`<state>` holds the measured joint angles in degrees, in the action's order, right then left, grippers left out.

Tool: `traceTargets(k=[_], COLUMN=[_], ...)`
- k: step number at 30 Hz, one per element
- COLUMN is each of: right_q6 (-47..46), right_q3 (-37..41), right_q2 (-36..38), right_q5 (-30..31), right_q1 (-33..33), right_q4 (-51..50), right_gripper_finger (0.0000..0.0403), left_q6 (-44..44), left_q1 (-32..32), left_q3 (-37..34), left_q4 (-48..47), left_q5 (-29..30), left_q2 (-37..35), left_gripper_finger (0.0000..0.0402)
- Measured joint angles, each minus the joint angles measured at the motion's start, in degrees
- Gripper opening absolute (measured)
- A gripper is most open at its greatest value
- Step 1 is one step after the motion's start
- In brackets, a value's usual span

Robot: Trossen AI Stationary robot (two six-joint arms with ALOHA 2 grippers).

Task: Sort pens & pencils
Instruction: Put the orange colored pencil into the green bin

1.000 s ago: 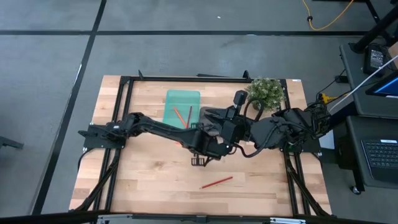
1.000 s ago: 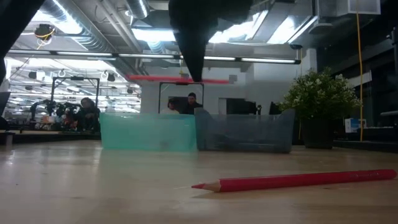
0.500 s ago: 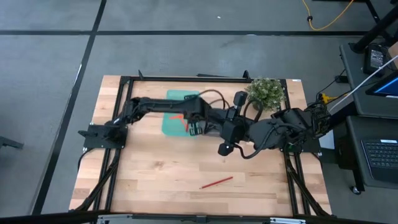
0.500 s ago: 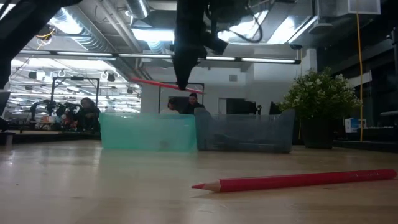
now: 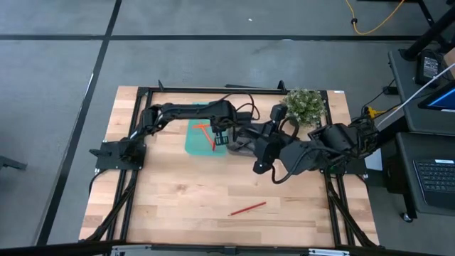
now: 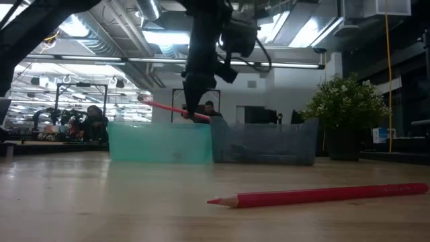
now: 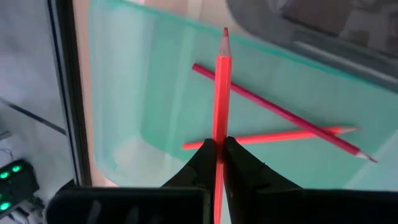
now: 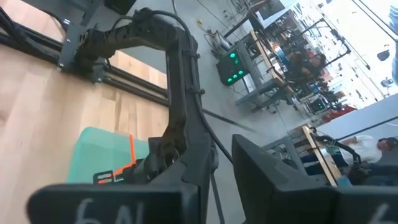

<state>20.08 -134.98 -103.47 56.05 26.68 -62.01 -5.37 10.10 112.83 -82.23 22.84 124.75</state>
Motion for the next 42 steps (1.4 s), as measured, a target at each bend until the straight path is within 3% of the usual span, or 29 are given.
traceTargets(k=[7, 16, 30, 42], right_q6=[-0.8, -0.5, 1.2, 1.2], right_q3=[0.0, 0.0, 0.0, 0.0], right_q2=[0.2, 0.2, 0.2, 0.2], right_q5=[0.0, -0.1, -1.1, -1.2], right_q1=[0.0, 0.0, -0.3, -0.3], right_q4=[-2.1, -1.2, 2.5, 2.5], right_gripper_finger=[0.0069, 0.0069, 0.0069, 0.0069], left_q6=[1.5, 1.2, -9.0, -13.0], left_q1=[1.5, 3.1, 3.8, 6.0], left_q3=[-7.2, -22.9, -23.4, -23.4], left_q4=[5.5, 20.7, 22.6, 21.6], left_q5=[-0.2, -2.9, -5.1, -10.6], left_q2=[-3.7, -16.2, -17.8, -17.8], left_gripper_finger=[0.0012, 0.0012, 0.0012, 0.0012])
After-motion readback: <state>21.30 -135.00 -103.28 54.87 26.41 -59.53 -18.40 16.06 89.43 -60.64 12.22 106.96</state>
